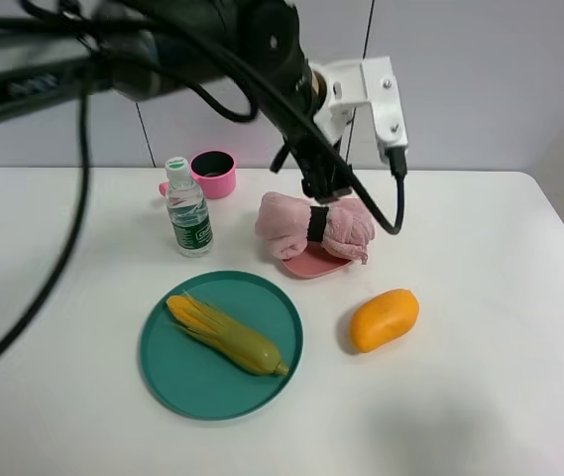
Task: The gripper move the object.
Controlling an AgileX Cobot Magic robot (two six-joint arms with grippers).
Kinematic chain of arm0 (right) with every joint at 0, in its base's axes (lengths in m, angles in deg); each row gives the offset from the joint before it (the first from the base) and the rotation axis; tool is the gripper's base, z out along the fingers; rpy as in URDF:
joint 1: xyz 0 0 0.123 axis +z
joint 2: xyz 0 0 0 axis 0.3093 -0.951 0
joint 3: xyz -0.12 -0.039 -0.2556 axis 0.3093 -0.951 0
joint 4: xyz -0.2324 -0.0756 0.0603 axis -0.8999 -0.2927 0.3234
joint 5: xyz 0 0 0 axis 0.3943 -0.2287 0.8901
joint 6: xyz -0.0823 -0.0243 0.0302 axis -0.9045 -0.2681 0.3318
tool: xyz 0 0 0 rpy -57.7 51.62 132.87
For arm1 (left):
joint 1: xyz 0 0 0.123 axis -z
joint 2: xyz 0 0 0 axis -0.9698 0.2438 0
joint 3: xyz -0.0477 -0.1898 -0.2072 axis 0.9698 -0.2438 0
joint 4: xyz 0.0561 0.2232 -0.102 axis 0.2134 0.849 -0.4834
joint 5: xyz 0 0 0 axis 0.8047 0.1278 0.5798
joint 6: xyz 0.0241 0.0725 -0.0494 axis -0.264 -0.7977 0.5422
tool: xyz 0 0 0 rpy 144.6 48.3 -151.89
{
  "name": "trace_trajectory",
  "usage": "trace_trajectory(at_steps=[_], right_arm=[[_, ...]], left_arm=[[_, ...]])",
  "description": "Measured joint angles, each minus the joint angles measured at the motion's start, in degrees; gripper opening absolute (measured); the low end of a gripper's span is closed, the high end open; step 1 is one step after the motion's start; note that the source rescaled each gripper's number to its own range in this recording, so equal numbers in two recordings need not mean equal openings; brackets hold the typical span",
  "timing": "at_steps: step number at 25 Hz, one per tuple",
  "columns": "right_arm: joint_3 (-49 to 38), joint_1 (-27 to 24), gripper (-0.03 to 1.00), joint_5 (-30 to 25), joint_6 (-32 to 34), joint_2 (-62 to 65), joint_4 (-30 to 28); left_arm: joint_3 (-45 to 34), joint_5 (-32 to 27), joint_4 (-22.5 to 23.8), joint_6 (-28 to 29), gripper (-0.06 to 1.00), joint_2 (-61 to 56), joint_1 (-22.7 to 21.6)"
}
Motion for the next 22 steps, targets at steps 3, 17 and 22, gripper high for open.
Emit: trace_trajectory(at_steps=[3, 17, 22], right_arm=[[0.0, 0.0, 1.0, 0.0, 0.0, 0.0, 0.0], [0.0, 0.0, 1.0, 0.0, 0.0, 0.0, 0.0], [0.0, 0.0, 1.0, 0.0, 0.0, 0.0, 0.0]], left_arm=[[0.0, -2.29, 0.05, 1.15, 0.75, -7.98, -0.3], [0.0, -24.55, 0.46, 3.42, 0.75, -37.81, -36.59], [-0.38, -26.7, -6.7, 3.62, 0.75, -46.03, -47.73]])
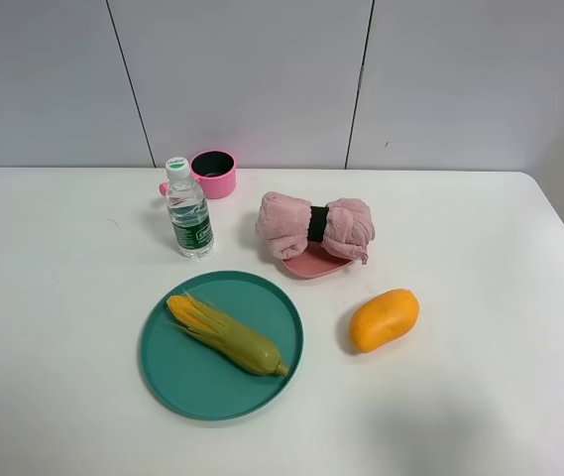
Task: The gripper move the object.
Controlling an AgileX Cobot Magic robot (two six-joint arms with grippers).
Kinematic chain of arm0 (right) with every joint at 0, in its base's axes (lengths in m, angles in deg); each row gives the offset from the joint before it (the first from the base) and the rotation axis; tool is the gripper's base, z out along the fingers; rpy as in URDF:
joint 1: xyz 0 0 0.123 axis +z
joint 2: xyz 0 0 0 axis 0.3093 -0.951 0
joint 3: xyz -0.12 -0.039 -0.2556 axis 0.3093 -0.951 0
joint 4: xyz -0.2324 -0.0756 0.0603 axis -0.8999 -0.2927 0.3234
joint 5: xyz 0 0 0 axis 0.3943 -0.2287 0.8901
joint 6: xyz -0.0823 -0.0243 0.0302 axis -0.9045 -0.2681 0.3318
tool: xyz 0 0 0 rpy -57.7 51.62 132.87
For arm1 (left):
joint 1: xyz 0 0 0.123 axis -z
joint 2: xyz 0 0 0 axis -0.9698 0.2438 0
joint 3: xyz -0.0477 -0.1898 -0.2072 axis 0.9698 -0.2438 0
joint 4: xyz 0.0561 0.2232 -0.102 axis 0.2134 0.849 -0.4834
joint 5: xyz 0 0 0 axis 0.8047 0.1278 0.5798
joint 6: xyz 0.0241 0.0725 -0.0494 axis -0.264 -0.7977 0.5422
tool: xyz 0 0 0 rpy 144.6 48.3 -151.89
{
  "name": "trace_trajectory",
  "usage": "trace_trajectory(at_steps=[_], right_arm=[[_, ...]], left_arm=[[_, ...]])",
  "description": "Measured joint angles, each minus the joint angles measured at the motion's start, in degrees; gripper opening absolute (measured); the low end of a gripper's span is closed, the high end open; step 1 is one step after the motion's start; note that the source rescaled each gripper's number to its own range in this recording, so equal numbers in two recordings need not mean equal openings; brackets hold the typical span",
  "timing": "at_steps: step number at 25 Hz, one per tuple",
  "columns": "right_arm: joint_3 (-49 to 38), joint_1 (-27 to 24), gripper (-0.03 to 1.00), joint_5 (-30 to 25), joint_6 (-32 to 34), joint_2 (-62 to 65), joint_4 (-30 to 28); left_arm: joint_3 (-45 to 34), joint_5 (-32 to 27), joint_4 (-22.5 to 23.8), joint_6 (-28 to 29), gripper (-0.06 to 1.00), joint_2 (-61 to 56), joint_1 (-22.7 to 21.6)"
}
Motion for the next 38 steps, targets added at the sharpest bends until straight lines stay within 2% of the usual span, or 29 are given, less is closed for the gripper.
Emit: trace_trajectory(at_steps=[2, 5, 7, 11, 15, 21, 28, 30, 38], right_arm=[[0.0, 0.0, 1.0, 0.0, 0.0, 0.0, 0.0], [0.0, 0.0, 1.0, 0.0, 0.0, 0.0, 0.0], [0.0, 0.0, 1.0, 0.0, 0.0, 0.0, 0.0], [0.0, 0.0, 1.0, 0.0, 0.0, 0.0, 0.0], [0.0, 0.0, 1.0, 0.0, 0.0, 0.0, 0.0], [0.0, 0.0, 1.0, 0.0, 0.0, 0.0, 0.0], [0.0, 0.0, 1.0, 0.0, 0.0, 0.0, 0.0], [0.0, 0.0, 1.0, 0.0, 0.0, 0.0, 0.0], [0.0, 0.0, 1.0, 0.0, 0.0, 0.0, 0.0]], left_arm=[[0.0, -0.04, -2.22, 0.12, 0.75, -4.07, -0.79], [0.0, -0.06, -2.03, 2.22, 0.75, -10.88, -0.91], [-0.92, -0.12, 0.0, 5.17, 0.75, -15.1, -0.91], [-6.52, -0.36, 7.21, 11.53, 0.75, -24.64, -0.91], [-17.2, -0.41, 11.57, 20.53, 0.75, -34.1, -0.91], [-39.94, -0.05, 10.52, 29.21, 0.75, -49.74, -0.91], [-62.1, 9.51, 10.25, 41.67, 0.75, -66.93, -0.97], [-65.94, 9.76, 10.36, 44.4, 0.75, -69.2, -0.97], [-74.94, 8.45, 11.04, 47.17, 0.75, -69.6, -0.97]])
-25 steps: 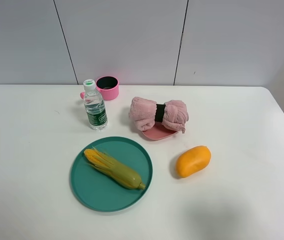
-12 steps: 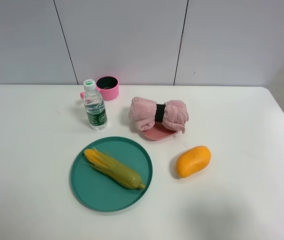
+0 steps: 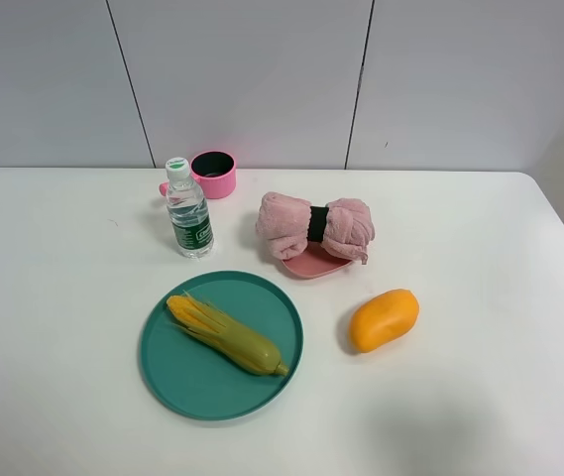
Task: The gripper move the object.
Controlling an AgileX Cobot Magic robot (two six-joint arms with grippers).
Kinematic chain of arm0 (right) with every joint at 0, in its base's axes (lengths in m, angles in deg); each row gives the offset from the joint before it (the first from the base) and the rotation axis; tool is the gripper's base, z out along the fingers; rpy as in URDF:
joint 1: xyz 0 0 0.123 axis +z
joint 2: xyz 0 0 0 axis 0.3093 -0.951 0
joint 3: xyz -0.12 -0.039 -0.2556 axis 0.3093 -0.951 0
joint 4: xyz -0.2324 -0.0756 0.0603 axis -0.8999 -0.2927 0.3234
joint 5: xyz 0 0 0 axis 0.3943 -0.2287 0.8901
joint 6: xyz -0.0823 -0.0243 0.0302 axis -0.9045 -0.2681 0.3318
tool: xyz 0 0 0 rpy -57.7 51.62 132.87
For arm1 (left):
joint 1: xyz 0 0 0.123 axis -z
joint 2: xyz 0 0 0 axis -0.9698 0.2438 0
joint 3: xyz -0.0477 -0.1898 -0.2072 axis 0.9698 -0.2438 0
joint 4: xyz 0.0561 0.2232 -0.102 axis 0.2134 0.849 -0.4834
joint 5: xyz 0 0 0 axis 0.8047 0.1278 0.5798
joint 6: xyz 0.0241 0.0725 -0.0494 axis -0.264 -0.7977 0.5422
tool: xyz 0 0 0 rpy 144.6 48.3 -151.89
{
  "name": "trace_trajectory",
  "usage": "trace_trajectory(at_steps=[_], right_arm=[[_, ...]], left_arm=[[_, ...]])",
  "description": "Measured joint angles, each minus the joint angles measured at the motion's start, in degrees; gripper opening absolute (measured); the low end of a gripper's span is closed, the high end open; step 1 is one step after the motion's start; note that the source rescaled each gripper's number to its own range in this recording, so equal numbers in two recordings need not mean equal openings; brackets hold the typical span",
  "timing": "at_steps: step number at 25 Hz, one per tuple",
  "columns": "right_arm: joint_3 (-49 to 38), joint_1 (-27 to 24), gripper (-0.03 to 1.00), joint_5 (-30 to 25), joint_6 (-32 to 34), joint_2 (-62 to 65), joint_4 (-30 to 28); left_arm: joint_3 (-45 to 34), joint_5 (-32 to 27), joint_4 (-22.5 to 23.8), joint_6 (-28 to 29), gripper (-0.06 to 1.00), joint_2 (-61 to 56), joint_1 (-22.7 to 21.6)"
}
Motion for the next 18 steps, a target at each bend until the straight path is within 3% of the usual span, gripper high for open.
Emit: trace_trajectory(at_steps=[14, 18], right_arm=[[0.0, 0.0, 1.0, 0.0, 0.0, 0.0, 0.0], [0.0, 0.0, 1.0, 0.0, 0.0, 0.0, 0.0]], left_arm=[[-1.08, -0.19, -0.73, 0.01, 0.75, 0.0, 0.0], [-1.08, -0.19, -0.74, 0.01, 0.75, 0.0, 1.82]])
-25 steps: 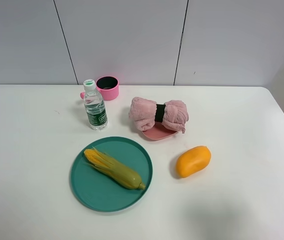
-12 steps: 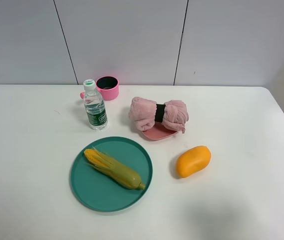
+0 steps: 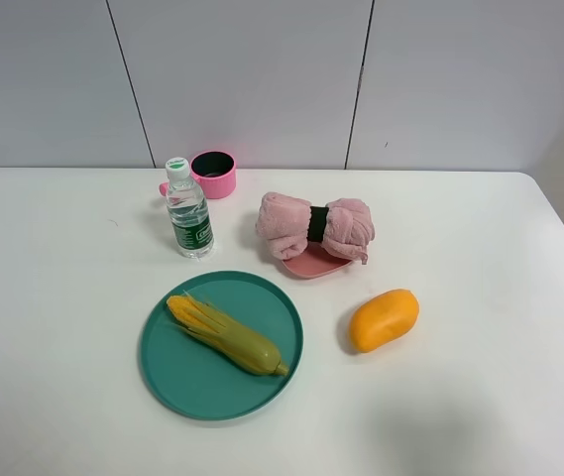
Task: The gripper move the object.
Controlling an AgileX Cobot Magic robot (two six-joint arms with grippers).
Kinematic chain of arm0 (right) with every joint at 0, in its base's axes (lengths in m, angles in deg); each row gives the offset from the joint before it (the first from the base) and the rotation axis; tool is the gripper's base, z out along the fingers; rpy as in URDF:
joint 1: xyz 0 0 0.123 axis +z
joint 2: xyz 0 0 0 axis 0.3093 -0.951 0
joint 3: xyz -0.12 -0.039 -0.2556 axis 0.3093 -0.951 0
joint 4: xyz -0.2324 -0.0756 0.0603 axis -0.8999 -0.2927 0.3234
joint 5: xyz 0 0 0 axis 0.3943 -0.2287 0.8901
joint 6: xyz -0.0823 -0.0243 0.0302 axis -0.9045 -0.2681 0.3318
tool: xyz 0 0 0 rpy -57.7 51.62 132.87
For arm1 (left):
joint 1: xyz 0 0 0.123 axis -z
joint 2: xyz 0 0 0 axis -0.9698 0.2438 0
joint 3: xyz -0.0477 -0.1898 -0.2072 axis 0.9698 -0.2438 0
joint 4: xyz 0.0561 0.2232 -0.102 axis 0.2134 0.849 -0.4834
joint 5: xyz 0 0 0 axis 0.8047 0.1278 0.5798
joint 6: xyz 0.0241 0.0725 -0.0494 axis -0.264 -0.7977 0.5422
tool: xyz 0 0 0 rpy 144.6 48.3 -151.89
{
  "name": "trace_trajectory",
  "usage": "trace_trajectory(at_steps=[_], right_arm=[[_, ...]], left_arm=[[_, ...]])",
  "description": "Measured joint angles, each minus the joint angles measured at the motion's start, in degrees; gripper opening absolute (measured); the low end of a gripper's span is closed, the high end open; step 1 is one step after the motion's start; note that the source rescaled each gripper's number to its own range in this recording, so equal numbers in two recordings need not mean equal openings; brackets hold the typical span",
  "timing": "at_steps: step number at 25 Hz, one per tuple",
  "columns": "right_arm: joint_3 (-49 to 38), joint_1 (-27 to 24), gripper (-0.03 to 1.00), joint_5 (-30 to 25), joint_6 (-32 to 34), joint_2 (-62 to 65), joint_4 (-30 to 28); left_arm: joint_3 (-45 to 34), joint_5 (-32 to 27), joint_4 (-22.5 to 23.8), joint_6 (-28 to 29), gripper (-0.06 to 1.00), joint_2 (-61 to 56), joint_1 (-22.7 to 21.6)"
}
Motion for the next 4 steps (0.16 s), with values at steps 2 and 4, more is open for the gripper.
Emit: trace_trajectory(at_steps=[2, 4], right_arm=[[0.0, 0.0, 1.0, 0.0, 0.0, 0.0, 0.0], [0.0, 0.0, 1.0, 0.0, 0.0, 0.0, 0.0]], left_arm=[[0.0, 0.0, 0.0, 0.0, 0.75, 0.0, 0.98], [0.0, 0.0, 0.0, 0.0, 0.75, 0.0, 1.19]])
